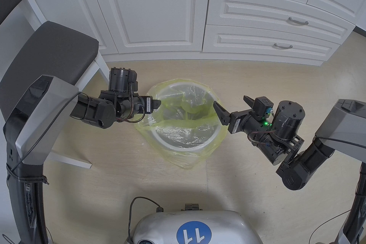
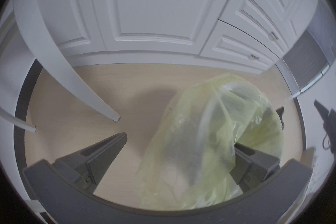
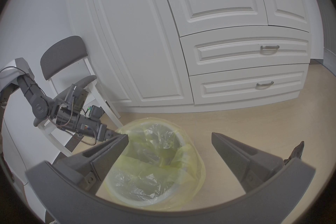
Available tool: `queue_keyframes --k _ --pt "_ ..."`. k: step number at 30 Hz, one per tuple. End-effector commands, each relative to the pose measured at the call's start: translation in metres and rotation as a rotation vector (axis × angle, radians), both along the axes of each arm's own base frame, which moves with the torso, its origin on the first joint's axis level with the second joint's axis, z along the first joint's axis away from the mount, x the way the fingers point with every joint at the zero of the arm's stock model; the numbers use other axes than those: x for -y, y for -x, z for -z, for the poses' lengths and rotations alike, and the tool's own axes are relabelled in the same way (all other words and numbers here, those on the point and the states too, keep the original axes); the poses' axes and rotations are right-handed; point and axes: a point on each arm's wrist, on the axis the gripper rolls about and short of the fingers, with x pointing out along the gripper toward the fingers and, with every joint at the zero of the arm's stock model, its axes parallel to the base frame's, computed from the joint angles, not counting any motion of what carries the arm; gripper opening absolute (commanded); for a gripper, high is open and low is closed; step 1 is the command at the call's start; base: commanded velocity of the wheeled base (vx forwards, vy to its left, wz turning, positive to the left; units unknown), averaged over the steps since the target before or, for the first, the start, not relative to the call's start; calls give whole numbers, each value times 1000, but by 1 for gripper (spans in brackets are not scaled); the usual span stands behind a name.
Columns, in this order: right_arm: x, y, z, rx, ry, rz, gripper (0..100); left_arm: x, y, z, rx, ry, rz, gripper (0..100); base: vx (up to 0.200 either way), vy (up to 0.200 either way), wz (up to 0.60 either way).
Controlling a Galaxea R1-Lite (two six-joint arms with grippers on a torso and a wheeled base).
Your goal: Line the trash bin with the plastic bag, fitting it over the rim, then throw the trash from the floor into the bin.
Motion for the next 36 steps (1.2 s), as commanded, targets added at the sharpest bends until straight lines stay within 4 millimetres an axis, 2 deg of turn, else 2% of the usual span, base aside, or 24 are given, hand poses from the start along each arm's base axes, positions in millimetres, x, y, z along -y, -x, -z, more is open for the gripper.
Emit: queue_keyframes --k 1,2,5,9,16,20,23,26,28,31,36 --pt "0 -1 10 -24 15 1 100 -9 -14 -10 43 94 -76 100 0 0 0" --pt "1 -3 12 -26 18 5 100 -15 -18 -21 74 134 -98 100 0 0 0" --pt "0 -4 16 -37 22 4 100 -25 -22 -38 111 184 -126 100 0 0 0" --pt "-3 -6 24 -53 32 -1 100 -26 -16 -50 109 252 -132 100 0 0 0" --pt "-8 -7 39 -84 52 -5 100 -27 -5 -46 66 263 -93 100 0 0 0" --pt "-10 -10 44 -88 55 -7 100 -26 -4 -35 32 256 -78 100 0 0 0" --pt "-10 -11 42 -76 51 -7 100 -27 -3 -33 20 260 -69 100 0 0 0" --pt "-10 -10 39 -70 47 -7 100 -27 7 -26 -19 240 -67 100 0 0 0" --pt "-10 -10 39 -68 47 -7 100 -27 21 -31 -23 234 -54 100 0 0 0" --pt "-10 -10 36 -62 43 -8 100 -29 31 -44 6 265 -18 100 0 0 0" --pt "-10 -10 35 -59 41 -10 100 -35 24 -46 33 283 -4 100 0 0 0"
